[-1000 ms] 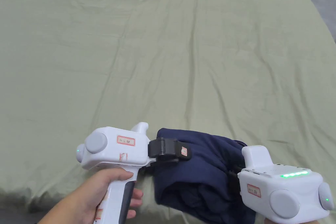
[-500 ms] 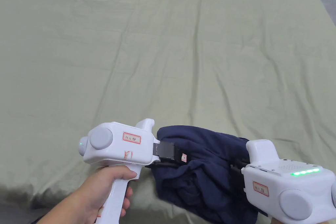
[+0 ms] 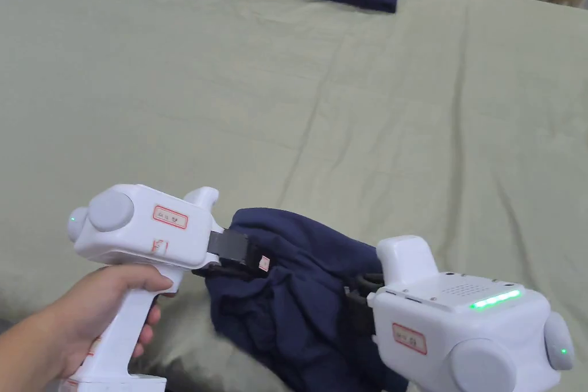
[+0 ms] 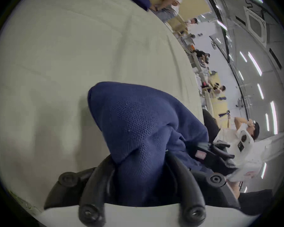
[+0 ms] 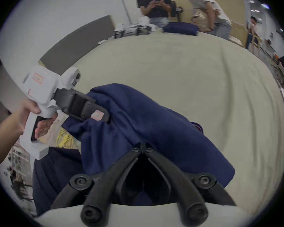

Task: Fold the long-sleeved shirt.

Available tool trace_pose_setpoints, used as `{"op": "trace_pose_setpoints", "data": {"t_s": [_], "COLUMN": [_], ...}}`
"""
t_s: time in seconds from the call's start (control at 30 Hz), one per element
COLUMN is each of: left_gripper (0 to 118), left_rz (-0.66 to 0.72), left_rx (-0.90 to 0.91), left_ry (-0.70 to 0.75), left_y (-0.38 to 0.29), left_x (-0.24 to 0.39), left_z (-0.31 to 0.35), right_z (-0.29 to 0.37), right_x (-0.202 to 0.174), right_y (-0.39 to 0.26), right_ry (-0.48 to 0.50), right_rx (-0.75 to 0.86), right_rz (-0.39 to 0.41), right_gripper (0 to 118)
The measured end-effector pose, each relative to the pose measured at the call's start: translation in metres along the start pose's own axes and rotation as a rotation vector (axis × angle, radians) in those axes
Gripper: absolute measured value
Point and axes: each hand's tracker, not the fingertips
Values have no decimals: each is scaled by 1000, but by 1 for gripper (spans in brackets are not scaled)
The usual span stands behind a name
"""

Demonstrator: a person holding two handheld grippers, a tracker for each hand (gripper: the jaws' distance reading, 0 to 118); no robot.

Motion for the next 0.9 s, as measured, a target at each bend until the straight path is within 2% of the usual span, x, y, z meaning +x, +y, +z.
{"op": "trace_pose_setpoints", "data": {"t_s": [0.17, 0.33, 0.43, 0.6, 0.63, 0.67, 0.7, 0.77, 0.83, 0.9], "left_gripper": [21, 21, 21, 23, 32, 54, 71, 97, 105, 105], "left_rz": [11, 71, 81, 87, 88, 79, 49, 36, 52, 40], "left_rx": [76, 123, 133, 128, 133, 146, 175, 238, 301, 371], "left_ry": [77, 228, 229, 219, 224, 249, 313, 385, 373, 457], "left_y": [46, 74, 84, 86, 84, 83, 78, 68, 53, 36], "left_x": [-70, -129, -146, -156, -153, -154, -148, -139, -121, -97], "left_z": [74, 127, 144, 149, 149, 152, 155, 169, 190, 206], "right_z": [-64, -115, -131, -140, -138, -133, -128, -112, -90, -66], "right_x": [-59, -104, -116, -120, -119, -116, -114, -110, -106, -101], "right_y": [52, 86, 100, 105, 105, 105, 104, 102, 98, 94], "right_ry": [108, 139, 180, 187, 182, 182, 182, 177, 151, 126], "right_rx": [12, 12, 16, 24, 24, 25, 29, 35, 59, 80], "right_rz": [76, 148, 134, 159, 157, 152, 146, 146, 170, 187], "right_gripper": [1, 1, 1, 1, 1, 1, 1, 1, 1, 1]}}
